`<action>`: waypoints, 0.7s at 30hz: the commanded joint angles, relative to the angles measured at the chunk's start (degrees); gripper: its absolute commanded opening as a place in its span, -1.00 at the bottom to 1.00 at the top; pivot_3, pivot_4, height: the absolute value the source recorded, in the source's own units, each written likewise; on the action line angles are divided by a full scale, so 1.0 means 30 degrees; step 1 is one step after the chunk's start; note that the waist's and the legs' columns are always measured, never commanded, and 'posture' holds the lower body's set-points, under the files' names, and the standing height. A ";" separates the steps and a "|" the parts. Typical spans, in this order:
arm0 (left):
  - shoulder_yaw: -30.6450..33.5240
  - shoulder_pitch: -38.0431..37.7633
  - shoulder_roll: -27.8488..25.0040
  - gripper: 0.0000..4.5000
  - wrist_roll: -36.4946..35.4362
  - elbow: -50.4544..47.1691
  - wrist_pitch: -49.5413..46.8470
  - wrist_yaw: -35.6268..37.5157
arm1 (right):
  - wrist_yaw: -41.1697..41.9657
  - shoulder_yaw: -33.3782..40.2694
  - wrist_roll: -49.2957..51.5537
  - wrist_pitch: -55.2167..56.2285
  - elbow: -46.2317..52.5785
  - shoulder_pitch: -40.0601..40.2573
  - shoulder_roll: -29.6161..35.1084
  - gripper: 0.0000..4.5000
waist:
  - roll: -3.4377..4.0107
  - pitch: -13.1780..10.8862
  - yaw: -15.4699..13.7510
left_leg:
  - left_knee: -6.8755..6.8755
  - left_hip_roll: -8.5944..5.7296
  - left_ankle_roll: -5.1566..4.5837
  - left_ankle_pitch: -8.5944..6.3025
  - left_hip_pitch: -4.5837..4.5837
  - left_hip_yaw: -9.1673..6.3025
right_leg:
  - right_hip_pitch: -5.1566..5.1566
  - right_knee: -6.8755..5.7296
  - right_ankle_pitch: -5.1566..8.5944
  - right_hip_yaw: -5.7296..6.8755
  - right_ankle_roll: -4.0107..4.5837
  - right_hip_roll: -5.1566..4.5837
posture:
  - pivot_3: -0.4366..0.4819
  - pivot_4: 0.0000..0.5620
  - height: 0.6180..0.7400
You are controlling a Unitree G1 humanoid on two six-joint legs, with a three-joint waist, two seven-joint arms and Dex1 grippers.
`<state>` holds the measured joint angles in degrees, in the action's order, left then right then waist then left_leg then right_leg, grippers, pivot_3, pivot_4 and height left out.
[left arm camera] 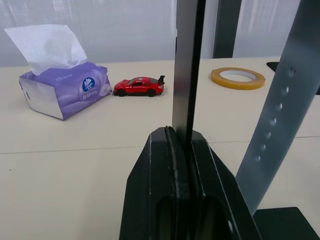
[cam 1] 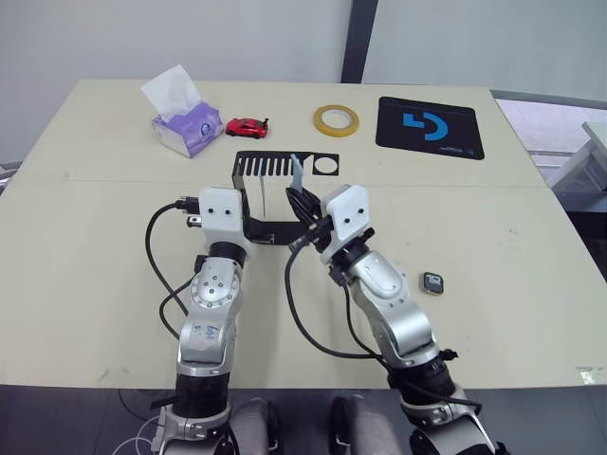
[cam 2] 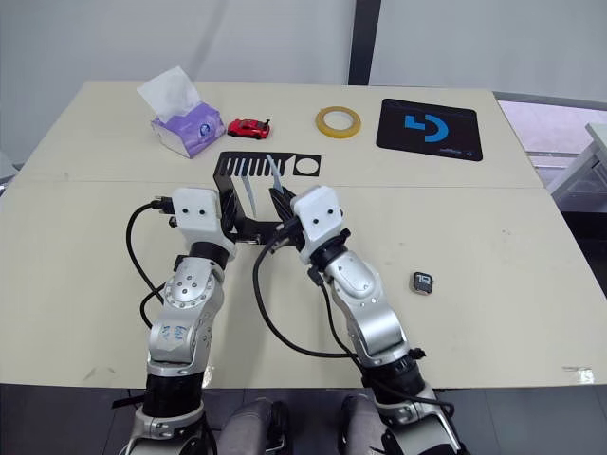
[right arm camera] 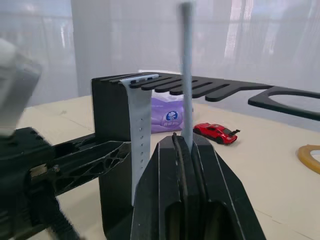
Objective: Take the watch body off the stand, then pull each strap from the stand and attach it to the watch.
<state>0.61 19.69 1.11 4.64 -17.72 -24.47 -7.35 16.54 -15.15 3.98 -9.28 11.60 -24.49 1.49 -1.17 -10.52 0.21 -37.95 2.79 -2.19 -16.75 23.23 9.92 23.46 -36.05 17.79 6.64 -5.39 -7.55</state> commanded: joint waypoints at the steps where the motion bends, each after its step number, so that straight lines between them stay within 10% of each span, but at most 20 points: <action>1: -0.0189 -0.0098 0.0029 -1.00 0.0156 -0.0048 -0.0058 0.0001 | 0.0784 -0.0060 0.0415 -0.0372 0.2118 0.0655 0.0573 -0.97 | 0.0000 0.0000 0.0009 | 0.0000 0.0000 -0.0001 -0.0001 -0.0002 0.0000 | -0.0002 0.0000 0.0000 0.0000 0.0000 0.0000 | -0.05 -0.47 1.00; 7: 0.0017 -0.0022 0.0296 -1.00 -0.0648 -0.0054 0.0455 0.0478 | 0.1642 0.0610 0.1108 -0.1414 0.4051 0.1946 0.1902 -0.97 | 0.0000 0.0000 -0.0016 | 0.0000 0.0004 -0.0002 -0.0001 -0.0004 -0.0001 | -0.0001 0.0000 0.0000 0.0002 0.0000 -0.0001 | -0.05 -0.47 1.00; 12: 0.0016 -0.0459 -0.0142 -0.16 -0.0895 -0.0912 0.0040 0.1157 | 0.2280 0.1733 0.1860 -0.2434 0.5193 0.2686 0.3338 -1.00 | -0.0001 -0.0001 -0.0023 | 0.0000 -0.0002 -0.0012 -0.0005 0.0004 -0.0002 | -0.0001 0.0012 0.0000 0.0003 0.0000 -0.0005 | -0.05 -0.47 1.00; 21: 0.1324 -0.3139 -0.1976 -0.16 -0.2036 -0.4422 -0.2364 0.3014 | 0.4498 0.3686 0.4749 -0.3882 0.6486 0.2755 0.5491 -1.00 | -0.0001 -0.0001 0.0024 | 0.0008 0.0019 -0.0003 -0.0007 0.0003 0.0000 | 0.0009 0.0016 0.0000 0.0002 0.0001 0.0008 | -0.05 -0.47 1.00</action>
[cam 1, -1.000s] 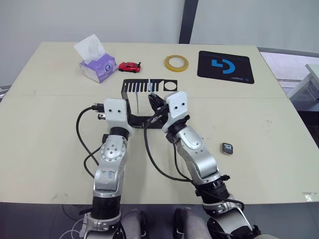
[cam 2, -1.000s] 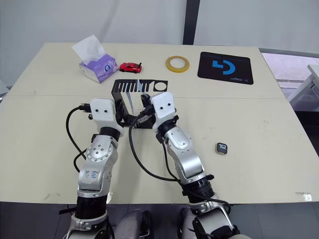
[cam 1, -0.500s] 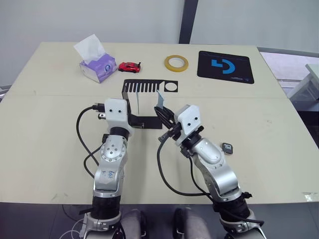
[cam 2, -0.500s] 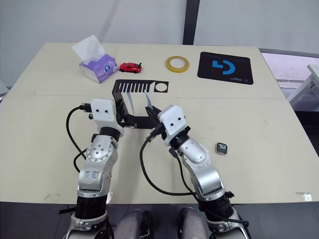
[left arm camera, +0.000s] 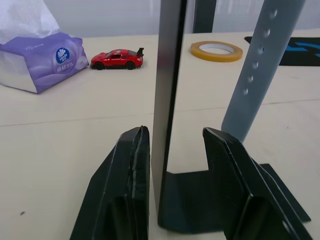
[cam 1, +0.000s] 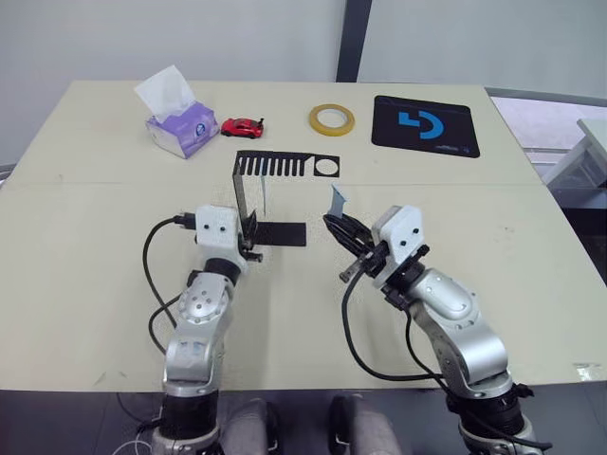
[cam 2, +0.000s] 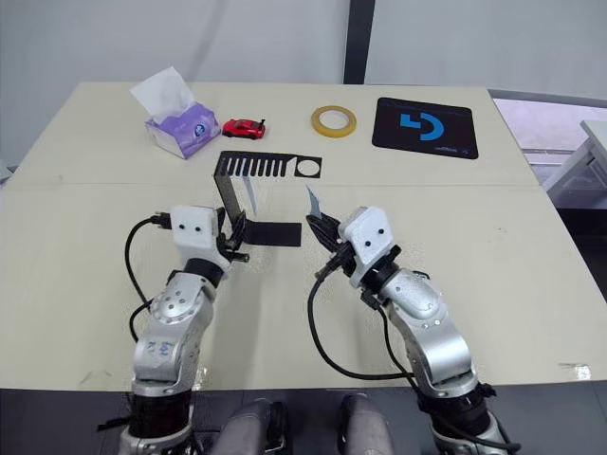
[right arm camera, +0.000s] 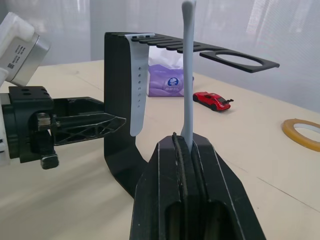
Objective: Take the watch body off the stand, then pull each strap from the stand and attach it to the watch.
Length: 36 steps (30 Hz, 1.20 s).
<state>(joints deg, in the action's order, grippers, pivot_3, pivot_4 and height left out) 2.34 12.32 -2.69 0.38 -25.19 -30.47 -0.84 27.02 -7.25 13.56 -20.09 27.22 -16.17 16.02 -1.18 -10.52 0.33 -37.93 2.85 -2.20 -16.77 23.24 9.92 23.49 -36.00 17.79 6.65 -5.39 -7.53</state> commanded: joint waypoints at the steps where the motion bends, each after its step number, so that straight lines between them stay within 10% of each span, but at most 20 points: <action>1: 0.1092 -0.0999 -0.1027 -0.16 -0.1070 -0.2288 -0.0534 0.1289 | 0.1314 0.1338 0.2039 -0.0434 0.1396 0.0074 0.0902 -1.00 | 0.0000 0.0000 -0.0020 | -0.0001 -0.0004 -0.0002 -0.0001 0.0000 0.0000 | 0.0000 0.0002 0.0000 -0.0001 0.0000 -0.0003 | -0.05 -0.47 1.00; 5: 0.3033 -0.2757 -0.3171 -0.16 -0.3526 -0.3484 -0.0034 0.4428 | 0.2226 0.2692 0.4316 -0.1645 0.2009 0.0714 0.1956 -1.00 | 0.0000 0.0000 -0.0027 | 0.0001 0.0001 0.0005 -0.0011 -0.0001 -0.0004 | 0.0000 0.0010 0.0000 -0.0004 0.0002 -0.0011 | -0.05 -0.47 1.00; 12: 0.7000 -0.3405 -0.7034 0.98 -1.2253 -0.3208 -0.1795 1.1289 | 0.4160 0.4436 1.0119 -0.5119 0.2270 0.1413 0.3694 -1.00 | 0.0007 -0.0004 -0.0039 | -0.0006 0.0005 0.0006 -0.0022 -0.0007 -0.0021 | -0.0007 0.0007 -0.0001 -0.0004 0.0011 -0.0024 | -0.05 -0.47 1.00; 19: 0.6175 -0.0409 -1.0959 0.98 -2.0325 -0.1084 -0.7189 1.5156 | 0.5886 0.3388 1.3861 -0.8186 0.1459 0.0537 0.4693 -1.00 | 0.0014 -0.0009 -0.0044 | -0.0004 -0.0014 0.0004 -0.0024 -0.0007 -0.0028 | -0.0018 0.0018 0.0004 -0.0012 0.0019 -0.0035 | -0.05 -0.47 1.00; 32: 0.2084 0.2801 -0.8786 0.98 -2.0083 0.1172 -0.6160 1.6305 | 0.7046 0.0299 1.3461 -0.8282 -0.0281 -0.1824 0.2891 -1.00 | 0.0016 -0.0010 -0.0034 | -0.0009 -0.0025 0.0016 -0.0013 -0.0001 0.0004 | -0.0006 0.0016 0.0001 -0.0027 0.0011 0.0015 | -0.05 -0.47 1.00; 36: 0.1799 0.2974 -0.8031 0.42 -2.0193 0.1398 -0.5861 1.6063 | 0.7184 0.0235 1.3510 -0.8242 -0.0348 -0.1839 0.2819 -1.00 | 0.0016 -0.0010 -0.0031 | -0.0015 -0.0023 0.0011 -0.0006 -0.0005 0.0006 | -0.0005 0.0006 0.0001 -0.0029 0.0011 0.0015 | -0.05 -0.47 1.00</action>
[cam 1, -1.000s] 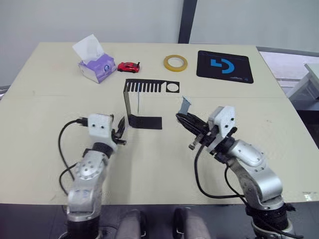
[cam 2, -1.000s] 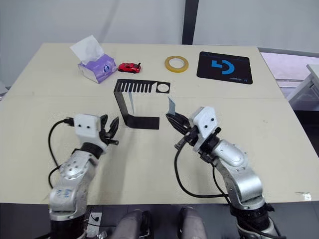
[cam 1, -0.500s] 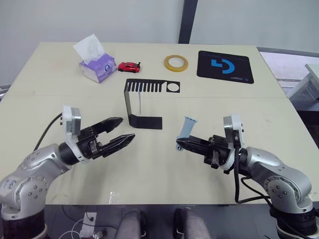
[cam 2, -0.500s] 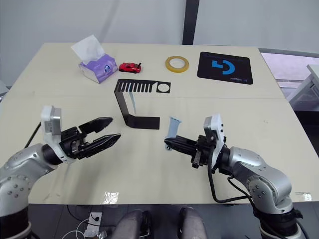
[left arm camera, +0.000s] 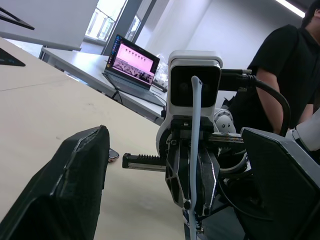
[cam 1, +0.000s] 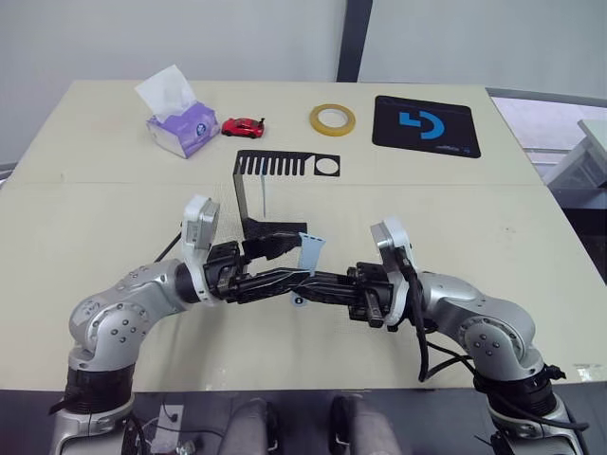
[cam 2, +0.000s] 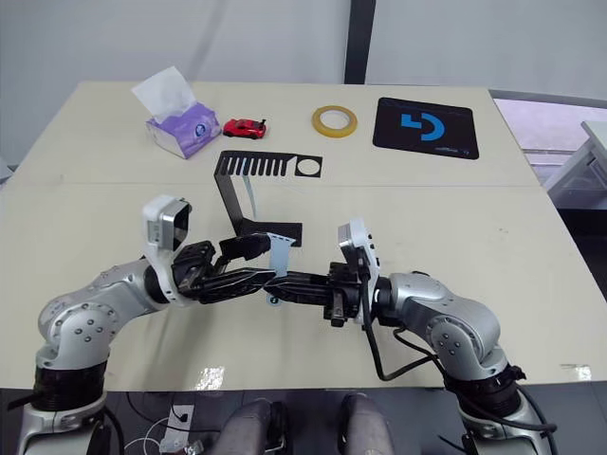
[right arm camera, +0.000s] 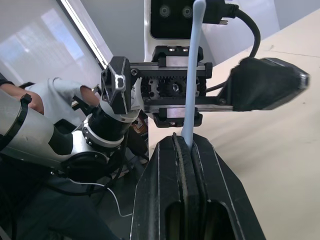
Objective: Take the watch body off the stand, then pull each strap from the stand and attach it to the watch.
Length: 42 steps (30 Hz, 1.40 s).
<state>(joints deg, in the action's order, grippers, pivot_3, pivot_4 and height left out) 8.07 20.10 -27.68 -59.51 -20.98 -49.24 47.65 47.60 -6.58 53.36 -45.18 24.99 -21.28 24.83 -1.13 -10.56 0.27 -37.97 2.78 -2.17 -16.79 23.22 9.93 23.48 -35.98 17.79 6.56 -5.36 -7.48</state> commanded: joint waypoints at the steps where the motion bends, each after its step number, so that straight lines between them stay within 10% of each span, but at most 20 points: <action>1: -0.0122 0.0460 0.0544 0.23 -0.0473 0.0090 0.0292 -0.0220 | 0.0359 0.0011 0.0294 0.0090 0.0376 -0.0144 -0.0127 -1.00 | 0.0000 0.0000 -0.0012 | 0.0000 0.0001 -0.0001 0.0002 0.0000 -0.0002 | -0.0001 -0.0001 0.0000 0.0004 0.0000 0.0000 | -0.05 -0.47 1.00; 30: -0.0354 0.0450 0.1635 0.23 -0.1635 0.0187 -0.0213 -0.0680 | 0.0202 -0.0278 0.0174 0.0057 0.0375 -0.0103 -0.0602 -1.00 | -0.0001 0.0001 -0.0013 | -0.0006 -0.0002 -0.0007 0.0007 0.0001 -0.0004 | -0.0004 -0.0001 -0.0001 0.0004 -0.0002 0.0001 | -0.05 -0.47 1.00; 37: -0.0340 0.0310 0.1699 -0.94 -0.1661 0.0176 -0.0181 -0.0762 | 0.0137 -0.0258 0.0190 0.0080 0.0386 -0.0050 -0.0635 -1.00 | -0.0001 0.0001 -0.0012 | -0.0006 -0.0002 -0.0007 0.0007 0.0001 -0.0004 | -0.0004 -0.0001 -0.0001 0.0004 -0.0002 0.0001 | -0.05 -0.47 1.00; 42: -0.0227 0.0178 0.1815 -0.97 -0.1751 0.0161 -0.0093 -0.0908 | 0.0097 -0.0230 0.0111 0.0124 0.0377 -0.0014 -0.0593 -1.00 | -0.0001 0.0001 -0.0013 | -0.0006 -0.0001 -0.0007 0.0007 0.0001 -0.0004 | -0.0004 -0.0001 -0.0001 0.0005 -0.0002 0.0002 | -0.05 -0.47 1.00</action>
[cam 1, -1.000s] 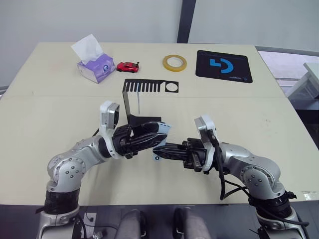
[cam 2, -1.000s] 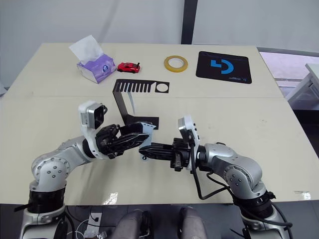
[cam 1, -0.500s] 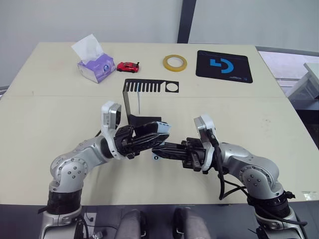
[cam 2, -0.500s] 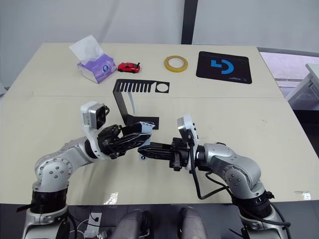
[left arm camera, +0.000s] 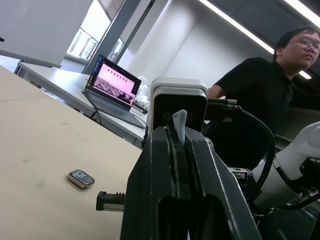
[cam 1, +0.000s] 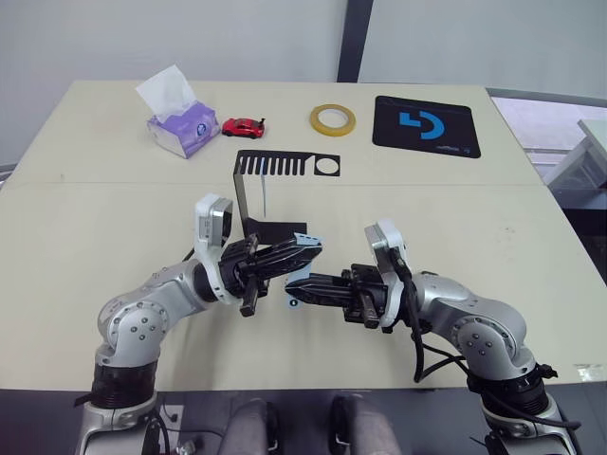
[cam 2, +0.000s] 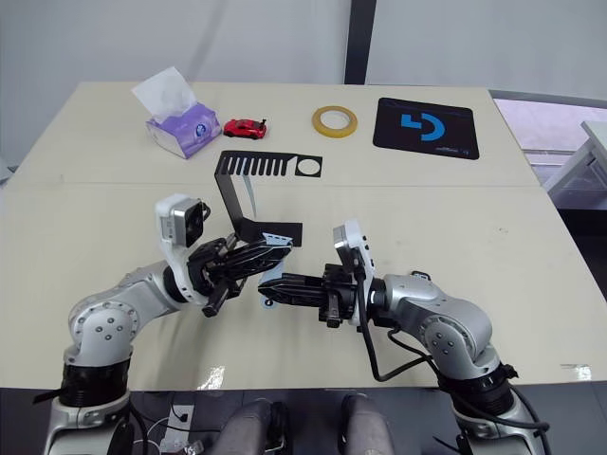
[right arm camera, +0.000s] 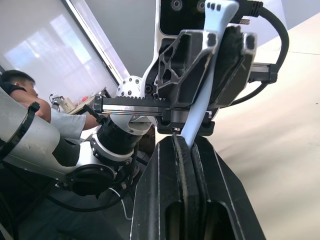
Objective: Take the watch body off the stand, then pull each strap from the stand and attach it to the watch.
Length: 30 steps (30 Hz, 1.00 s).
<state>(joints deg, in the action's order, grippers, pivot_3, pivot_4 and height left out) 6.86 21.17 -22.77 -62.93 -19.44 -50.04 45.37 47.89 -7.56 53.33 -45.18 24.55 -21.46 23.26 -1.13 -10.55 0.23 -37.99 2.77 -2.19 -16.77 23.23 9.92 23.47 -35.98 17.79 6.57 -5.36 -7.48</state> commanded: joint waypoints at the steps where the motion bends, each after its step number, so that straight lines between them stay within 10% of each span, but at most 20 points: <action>1: 0.0204 -0.0176 0.0236 -0.97 -0.0664 -0.0390 0.0209 -0.0205 | -0.0154 0.0105 -0.0027 0.0138 0.0484 0.0044 -0.0055 -1.00 | 0.0000 0.0000 -0.0001 | 0.0000 0.0000 0.0000 0.0000 0.0000 0.0000 | 0.0000 0.0000 0.0000 -0.0001 0.0000 0.0000 | -0.05 -0.47 1.00; 4: 0.0228 -0.0155 0.0280 -0.97 -0.0677 -0.0520 0.0330 -0.0231 | -0.0798 0.0201 -0.0853 0.0446 0.0354 0.0004 0.0028 -1.00 | 0.0000 0.0000 -0.0001 | 0.0000 -0.0001 0.0000 0.0000 0.0000 0.0000 | -0.0001 -0.0001 0.0000 -0.0002 0.0000 -0.0003 | -0.05 -0.47 1.00; 14: 0.0383 -0.0809 -0.1773 -1.00 0.2697 -0.1223 0.3537 0.1331 | 0.0363 0.4690 -0.3188 0.3725 0.1958 0.3732 0.4228 0.98 | -0.0001 0.0001 -0.0078 | -0.0002 -0.0025 -0.0009 -0.0002 0.0002 0.0001 | -0.0007 0.0012 -0.0001 0.0003 -0.0002 -0.0004 | -0.05 -0.47 1.00; 30: 0.1733 -0.4063 -0.3084 -1.00 0.6724 -0.0067 0.8954 0.2639 | -0.1299 1.5944 -0.9829 1.5046 -0.0806 1.8625 0.0807 0.98 | 0.0017 0.0010 -0.0468 | 0.0026 0.0013 0.0114 -0.0073 -0.0048 0.0015 | -0.0027 0.0031 -0.0006 -0.0034 -0.0009 0.0010 | -0.05 -0.47 1.00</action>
<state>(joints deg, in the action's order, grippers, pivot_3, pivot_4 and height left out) 11.27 8.80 -31.94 -43.59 -19.27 -25.30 52.71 45.12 37.83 24.00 -3.39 21.74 33.00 26.96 -1.08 -10.52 -1.17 -37.92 2.81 -1.84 -17.00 23.08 9.97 23.38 -35.89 17.76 6.46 -5.37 -7.47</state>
